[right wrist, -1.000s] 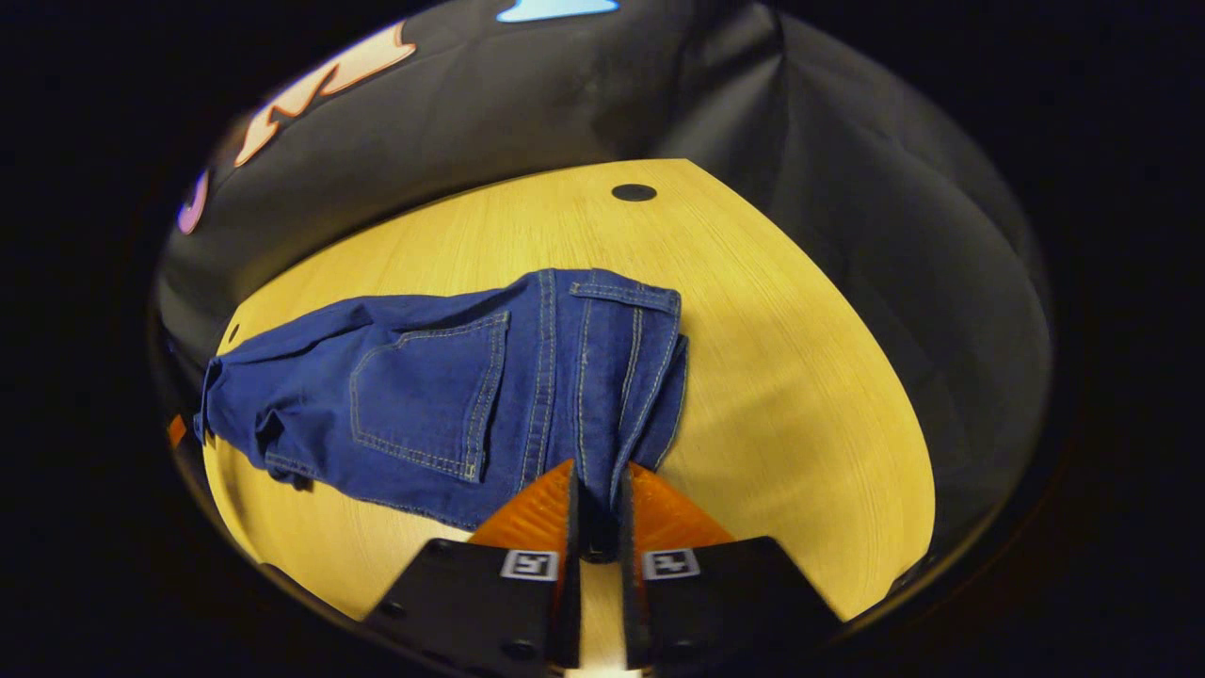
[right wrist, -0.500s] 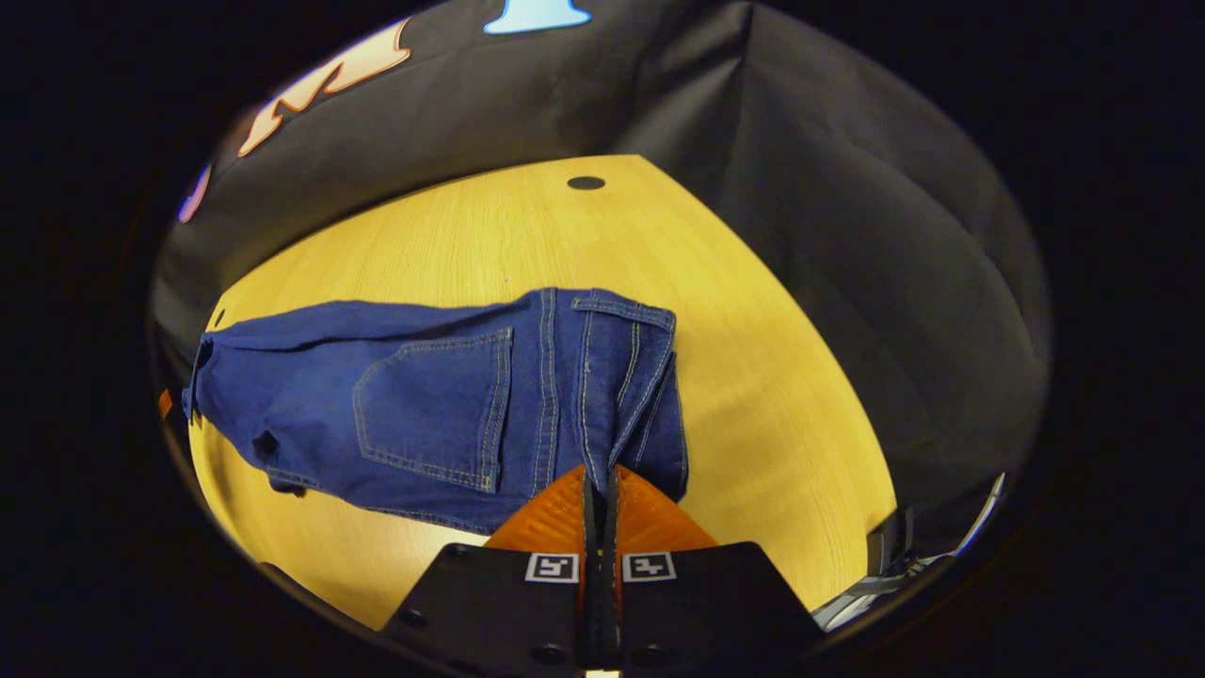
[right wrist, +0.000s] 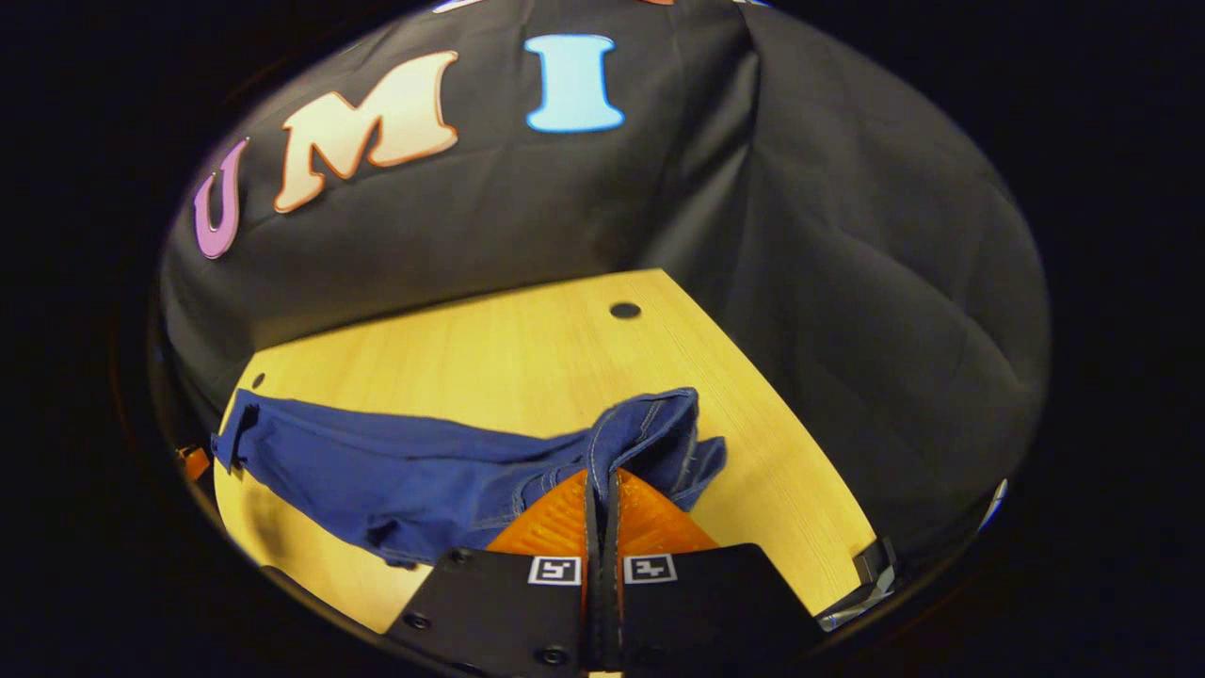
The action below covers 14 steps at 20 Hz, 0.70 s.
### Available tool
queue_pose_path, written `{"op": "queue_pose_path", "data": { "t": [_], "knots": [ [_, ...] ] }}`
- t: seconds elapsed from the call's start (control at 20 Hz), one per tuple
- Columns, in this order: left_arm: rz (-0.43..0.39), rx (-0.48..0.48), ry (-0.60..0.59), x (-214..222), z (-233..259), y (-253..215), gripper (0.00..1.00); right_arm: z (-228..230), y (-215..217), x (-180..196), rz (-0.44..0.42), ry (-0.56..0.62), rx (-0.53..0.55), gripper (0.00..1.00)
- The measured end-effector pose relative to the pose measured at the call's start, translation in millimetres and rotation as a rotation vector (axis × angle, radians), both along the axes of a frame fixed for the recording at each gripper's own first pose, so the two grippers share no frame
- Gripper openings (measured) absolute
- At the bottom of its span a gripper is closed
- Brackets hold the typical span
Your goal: Grasp the waist and the cuffs of the jeans and fold them to make the two legs overlap; first hold the waist and fold one-third of the jeans toward the cuffs, then hold the cuffs and fold the remaining one-third in the same direction to finish folding.
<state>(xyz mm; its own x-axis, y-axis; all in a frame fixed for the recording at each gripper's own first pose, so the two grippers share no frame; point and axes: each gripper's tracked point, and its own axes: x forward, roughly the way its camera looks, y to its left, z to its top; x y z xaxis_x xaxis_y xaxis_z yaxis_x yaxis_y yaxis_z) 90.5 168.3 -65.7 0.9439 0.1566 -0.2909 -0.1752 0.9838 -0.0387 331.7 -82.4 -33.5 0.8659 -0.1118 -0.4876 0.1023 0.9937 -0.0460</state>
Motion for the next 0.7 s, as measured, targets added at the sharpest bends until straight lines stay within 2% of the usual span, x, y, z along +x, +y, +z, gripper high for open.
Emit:
{"op": "queue_pose_path", "data": {
  "t": [0.25, 0.7],
  "knots": [
    [0.008, -0.017, -0.02, -16, -4, 10, 0.94, 26, 90, 11, 0.156, -0.063, -0.012, 0.02],
    [0.054, -0.047, -0.038, -38, -12, 30, 0.94, 7, 257, 6, 0.442, -0.07, -0.02, 0.02]
  ]
}}
